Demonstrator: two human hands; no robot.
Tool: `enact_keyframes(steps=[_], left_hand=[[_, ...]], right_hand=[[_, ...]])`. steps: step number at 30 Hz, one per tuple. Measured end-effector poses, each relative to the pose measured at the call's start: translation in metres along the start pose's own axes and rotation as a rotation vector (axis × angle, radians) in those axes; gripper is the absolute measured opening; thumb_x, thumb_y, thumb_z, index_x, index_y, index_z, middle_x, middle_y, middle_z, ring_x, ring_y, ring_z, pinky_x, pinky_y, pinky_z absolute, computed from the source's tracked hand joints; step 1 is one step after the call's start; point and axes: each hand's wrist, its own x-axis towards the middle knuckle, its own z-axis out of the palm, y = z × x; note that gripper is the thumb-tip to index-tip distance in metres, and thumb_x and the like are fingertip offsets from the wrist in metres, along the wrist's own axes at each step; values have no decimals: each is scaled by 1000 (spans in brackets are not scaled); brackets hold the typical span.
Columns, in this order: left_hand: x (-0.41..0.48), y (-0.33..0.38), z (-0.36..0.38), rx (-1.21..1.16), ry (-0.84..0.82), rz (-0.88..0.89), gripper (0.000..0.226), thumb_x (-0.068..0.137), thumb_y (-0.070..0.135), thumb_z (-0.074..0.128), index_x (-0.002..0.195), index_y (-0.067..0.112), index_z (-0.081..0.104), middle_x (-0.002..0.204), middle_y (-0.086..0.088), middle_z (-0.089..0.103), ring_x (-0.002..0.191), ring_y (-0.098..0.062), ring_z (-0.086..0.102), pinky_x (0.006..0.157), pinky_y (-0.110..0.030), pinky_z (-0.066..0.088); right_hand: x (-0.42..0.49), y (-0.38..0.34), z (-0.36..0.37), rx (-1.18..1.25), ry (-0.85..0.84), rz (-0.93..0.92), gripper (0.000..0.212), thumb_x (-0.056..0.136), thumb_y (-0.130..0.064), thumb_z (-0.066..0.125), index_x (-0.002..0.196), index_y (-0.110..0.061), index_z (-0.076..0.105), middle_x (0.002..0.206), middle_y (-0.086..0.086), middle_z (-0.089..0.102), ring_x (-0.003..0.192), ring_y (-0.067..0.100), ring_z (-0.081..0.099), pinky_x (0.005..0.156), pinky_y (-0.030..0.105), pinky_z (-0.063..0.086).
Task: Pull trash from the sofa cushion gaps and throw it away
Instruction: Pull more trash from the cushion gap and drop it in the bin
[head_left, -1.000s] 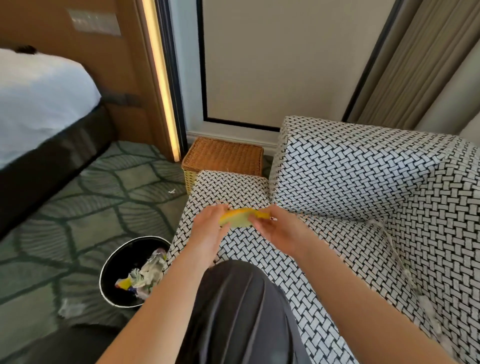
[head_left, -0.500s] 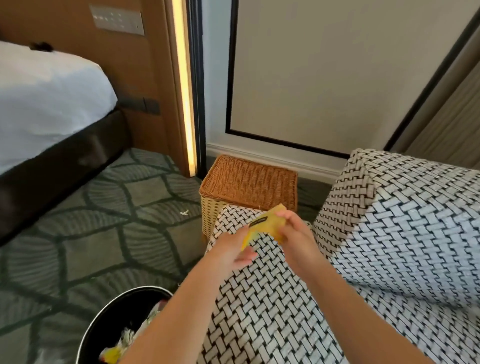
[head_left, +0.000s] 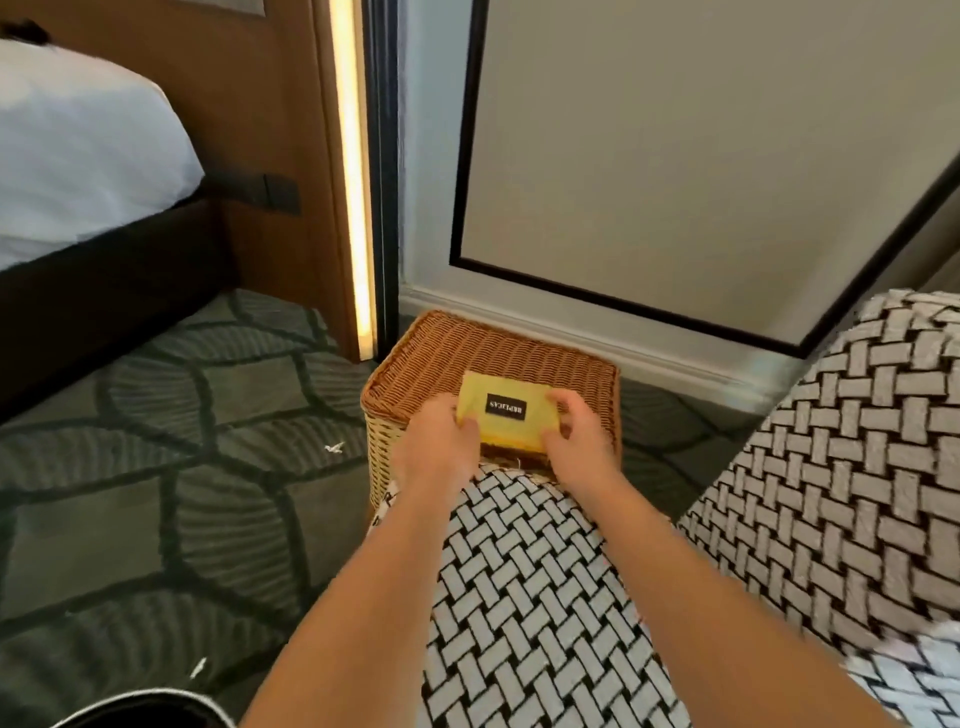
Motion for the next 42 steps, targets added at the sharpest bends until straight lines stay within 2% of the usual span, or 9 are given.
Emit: enact_keyframes(steps=[7, 12, 16, 21, 24, 27, 33, 38, 42], left_hand=[[50, 16, 38, -210, -140, -20, 23, 92, 11, 51, 114, 16, 58, 99, -2, 64, 80, -16, 65, 63, -29, 53], [37, 24, 33, -279, -285, -62, 59, 95, 13, 46, 147, 19, 19, 150, -4, 30, 127, -23, 44, 105, -40, 39], [7, 27, 25, -51, -122, 194, 27, 98, 22, 40, 119, 17, 56, 115, -2, 60, 94, -13, 57, 81, -27, 47], [-43, 20, 8, 190, -51, 367, 33, 99, 34, 30, 77, 20, 51, 69, 3, 57, 61, -15, 54, 59, -30, 43], [-71, 17, 3, 338, -80, 401, 37, 98, 37, 26, 97, 23, 60, 102, 5, 65, 105, -17, 57, 98, -37, 38], [-99, 14, -4, 509, -221, 331, 51, 98, 46, 18, 144, 27, 27, 153, 8, 21, 144, -12, 9, 117, -41, 4], [-165, 11, -29, 492, -459, 294, 57, 98, 46, 25, 148, 29, 5, 157, 8, -5, 144, -10, -6, 116, -37, 0], [-231, 11, -57, 419, -620, 255, 56, 98, 45, 27, 148, 31, 7, 156, 9, -6, 144, -11, -5, 115, -39, 0], [-293, 20, -79, 341, -783, 199, 54, 98, 45, 24, 148, 29, 11, 156, 7, -8, 143, -13, -8, 115, -44, -3]], right_hand=[[60, 40, 14, 75, 76, 61, 42, 92, -8, 47, 127, -31, 49, 120, 0, 51, 92, 21, 60, 67, 27, 52], [59, 44, 13, 97, -28, 221, 45, 90, 3, 41, 131, -15, 47, 125, 8, 53, 107, 24, 53, 93, 33, 45], [43, 37, 7, -214, 5, 178, 40, 96, -11, 38, 136, -13, 40, 141, 5, 38, 126, 23, 39, 103, 34, 34], [2, 17, -8, -645, -76, -22, 33, 97, -21, 29, 121, -18, 52, 132, 5, 49, 120, 22, 45, 101, 42, 37], [-36, 3, -22, -801, -165, 21, 23, 94, -19, 35, 106, -20, 55, 106, 3, 63, 97, 25, 58, 83, 39, 47], [-71, 1, -31, -923, -132, -143, 18, 94, -20, 39, 105, -18, 53, 104, 2, 64, 97, 23, 60, 82, 37, 47], [-159, 17, -49, -884, -239, -121, 57, 99, -31, 20, 146, -19, -11, 154, -3, -15, 139, 13, -17, 115, 38, -8], [-239, 30, -75, -909, -304, -133, 54, 96, -40, -1, 142, -21, -21, 151, -4, -25, 136, 12, -26, 109, 32, -14], [-305, 44, -97, -992, -300, -101, 88, 55, -49, -45, 137, -20, -30, 146, -1, -33, 134, 19, -30, 109, 36, -16]])
